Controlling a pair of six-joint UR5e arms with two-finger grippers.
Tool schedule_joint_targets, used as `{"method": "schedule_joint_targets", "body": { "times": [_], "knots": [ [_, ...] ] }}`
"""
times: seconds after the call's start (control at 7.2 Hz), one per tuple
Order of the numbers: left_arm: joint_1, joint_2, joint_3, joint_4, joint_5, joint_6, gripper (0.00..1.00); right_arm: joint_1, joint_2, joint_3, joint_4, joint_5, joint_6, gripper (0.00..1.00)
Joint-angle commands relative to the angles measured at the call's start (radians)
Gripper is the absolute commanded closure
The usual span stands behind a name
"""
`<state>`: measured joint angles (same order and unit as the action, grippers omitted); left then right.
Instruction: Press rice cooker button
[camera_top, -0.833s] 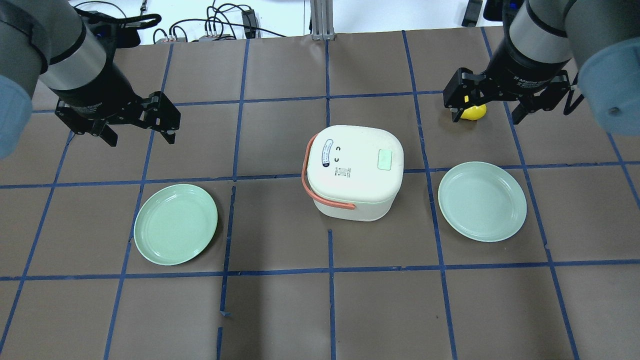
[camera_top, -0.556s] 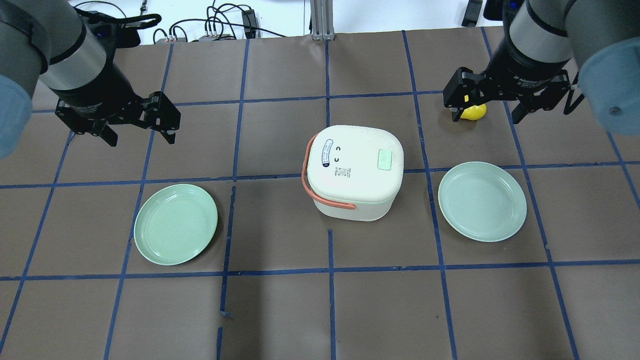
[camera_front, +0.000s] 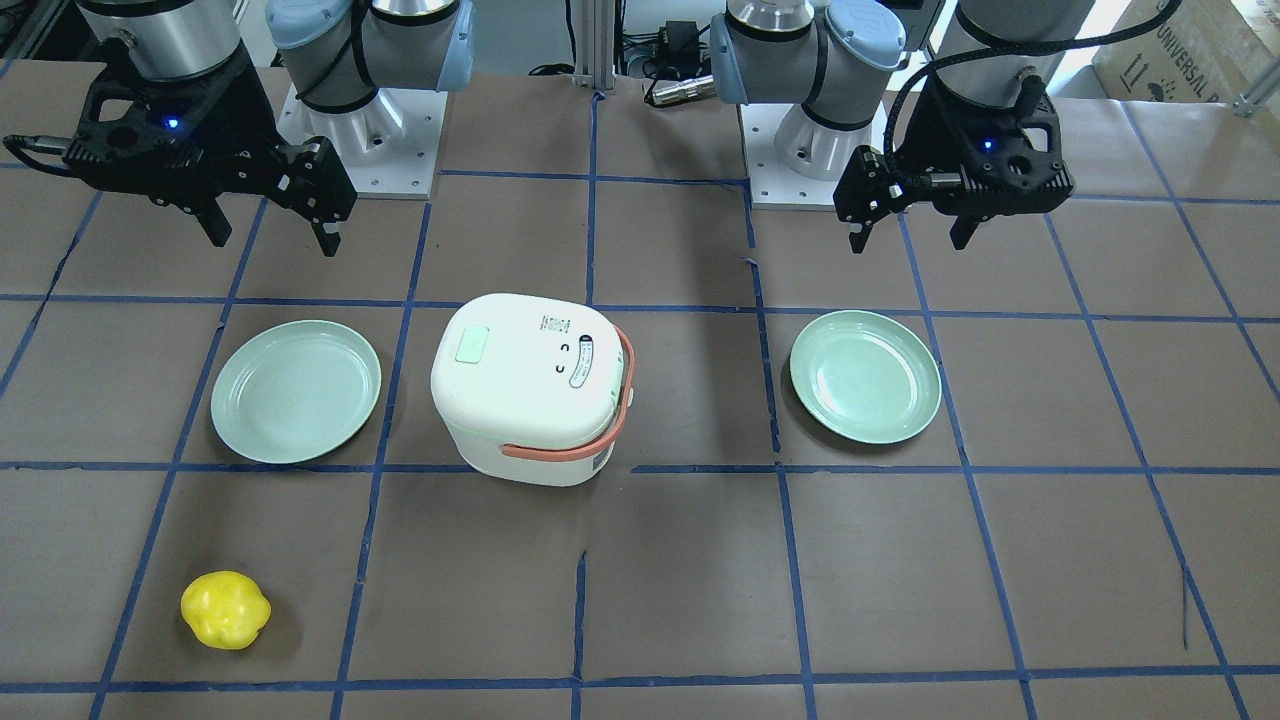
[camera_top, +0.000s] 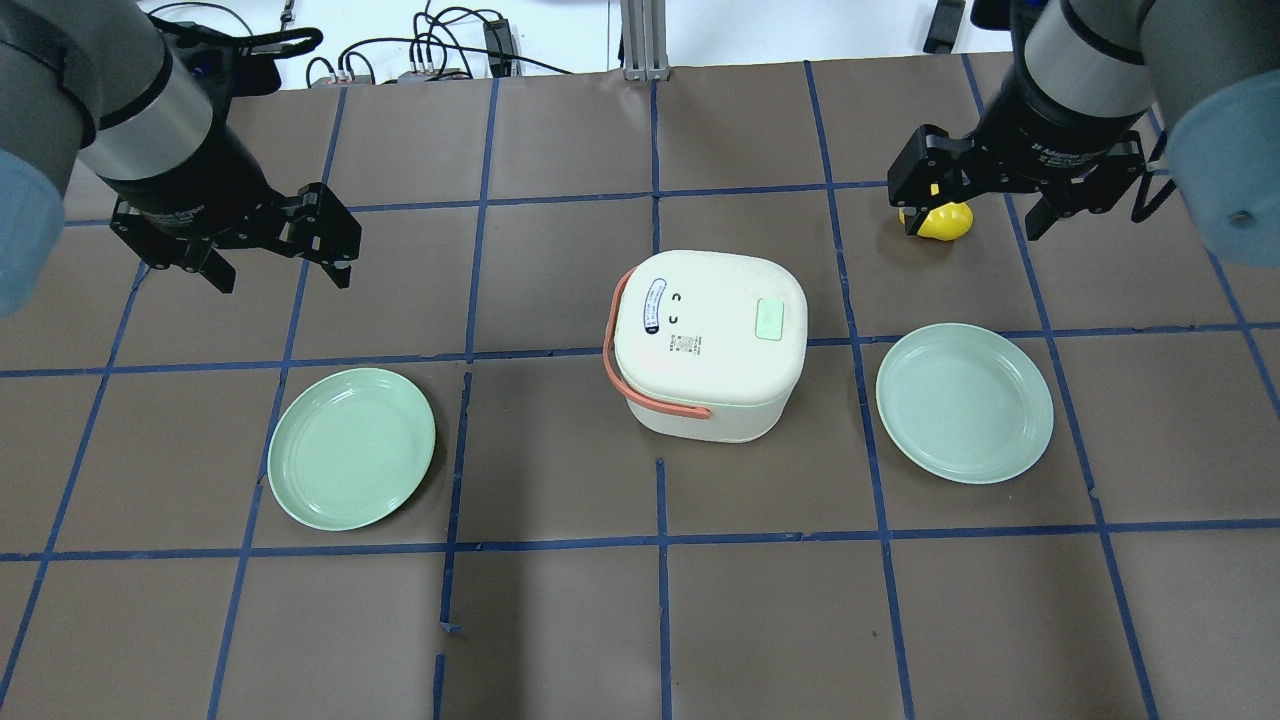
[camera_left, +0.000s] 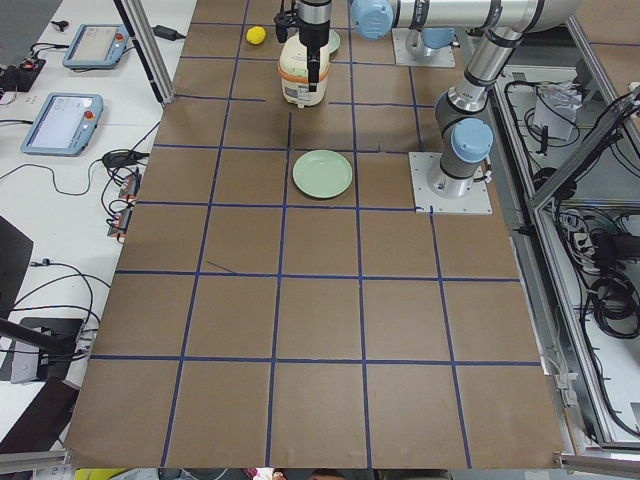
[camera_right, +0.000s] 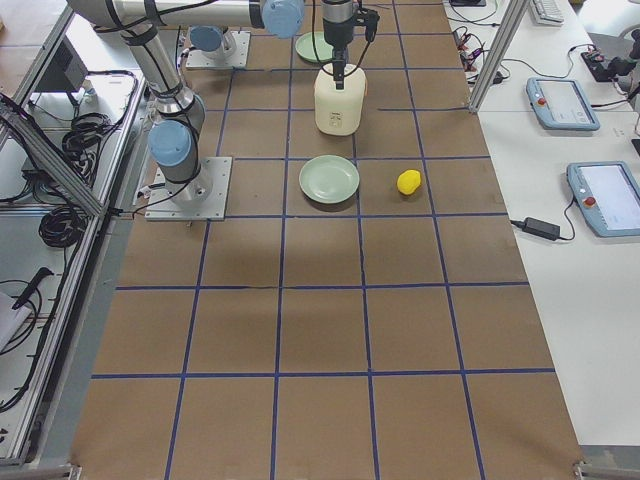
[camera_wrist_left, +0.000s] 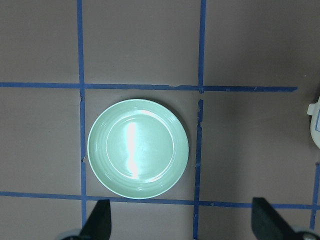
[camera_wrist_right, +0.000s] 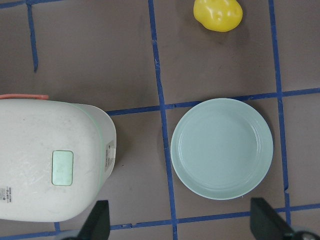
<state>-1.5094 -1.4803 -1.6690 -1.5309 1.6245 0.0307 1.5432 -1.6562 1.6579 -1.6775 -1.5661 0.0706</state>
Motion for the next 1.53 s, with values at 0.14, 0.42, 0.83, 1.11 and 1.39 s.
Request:
{"method": "schedule_joint_targets", "body": {
  "times": [0.14, 0.42, 0.83, 1.11, 1.39],
  "knots": [
    [0.000, 0.000, 0.000, 0.000, 0.000, 0.000, 0.00, 0.000, 0.000, 0.000, -0.005, -0.006, -0.002, 0.00],
    [0.000, 0.000, 0.000, 0.000, 0.000, 0.000, 0.00, 0.000, 0.001, 0.002, -0.007, -0.005, -0.002, 0.00],
    [0.000, 0.000, 0.000, 0.000, 0.000, 0.000, 0.00, 0.000, -0.008, 0.003, 0.001, -0.014, -0.002, 0.00],
    [0.000, 0.000, 0.000, 0.000, 0.000, 0.000, 0.00, 0.000, -0.016, 0.010, 0.001, -0.005, -0.006, 0.06],
    [0.000, 0.000, 0.000, 0.000, 0.002, 0.000, 0.00, 0.000, -0.014, 0.013, 0.002, 0.001, -0.005, 0.86]
  ]
}}
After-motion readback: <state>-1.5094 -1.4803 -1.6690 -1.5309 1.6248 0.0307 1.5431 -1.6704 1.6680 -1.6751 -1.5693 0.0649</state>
